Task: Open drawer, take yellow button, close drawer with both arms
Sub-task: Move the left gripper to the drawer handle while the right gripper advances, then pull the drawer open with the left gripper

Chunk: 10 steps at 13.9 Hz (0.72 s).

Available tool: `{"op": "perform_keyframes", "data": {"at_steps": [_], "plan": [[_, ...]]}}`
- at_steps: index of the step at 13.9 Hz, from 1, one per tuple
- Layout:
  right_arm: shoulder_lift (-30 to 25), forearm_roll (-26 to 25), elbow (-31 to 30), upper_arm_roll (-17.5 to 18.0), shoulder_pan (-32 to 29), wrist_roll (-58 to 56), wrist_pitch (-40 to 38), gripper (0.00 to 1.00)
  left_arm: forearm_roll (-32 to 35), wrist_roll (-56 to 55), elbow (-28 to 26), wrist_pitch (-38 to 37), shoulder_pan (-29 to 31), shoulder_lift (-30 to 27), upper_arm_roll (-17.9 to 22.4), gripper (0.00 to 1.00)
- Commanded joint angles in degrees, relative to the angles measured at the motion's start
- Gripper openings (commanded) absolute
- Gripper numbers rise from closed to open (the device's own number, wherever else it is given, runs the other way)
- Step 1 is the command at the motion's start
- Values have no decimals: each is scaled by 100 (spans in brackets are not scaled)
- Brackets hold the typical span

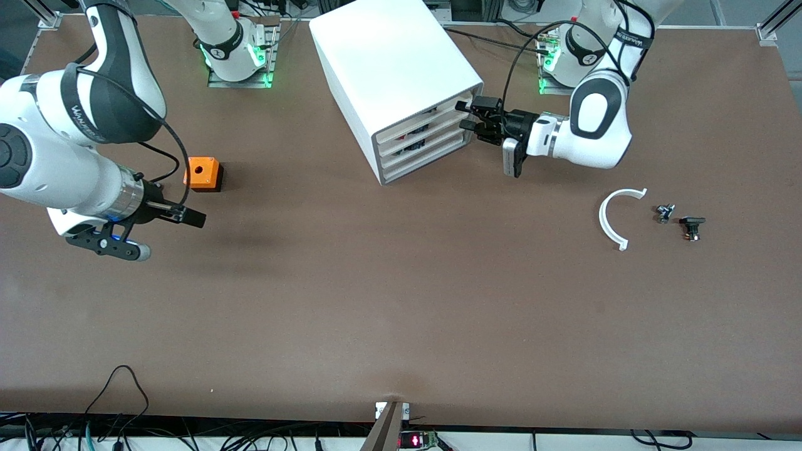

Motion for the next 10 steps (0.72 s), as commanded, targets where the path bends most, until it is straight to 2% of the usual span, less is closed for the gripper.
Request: {"op": "perform_keyframes", "data": {"at_steps": [1,4,5,6,7,8,9,10], "plan": [[107,122,369,-13,27,69,-25,100,-393,359,-224,67,-7,105,-139,65],[134,122,379,-13,62,78,10,100,-464,447,-242,94,-16,202,-358,60],[134,122,379,-13,62,78,2,100,-464,447,-251,129,-25,219,-403,52],[134,122,388,-13,80,191,10,100,-464,447,-251,199,-42,228,-412,40],[151,105,405,-13,184,418,19,100,-464,447,-251,225,-69,263,-438,26],[212,87,458,-13,281,464,63,100,-464,447,-251,226,-69,316,-438,7],[274,79,606,-13,386,499,142,100,-464,447,-242,226,-69,369,-438,0],[327,87,660,-13,405,656,142,100,-464,447,-234,226,-69,404,-438,0]]}}
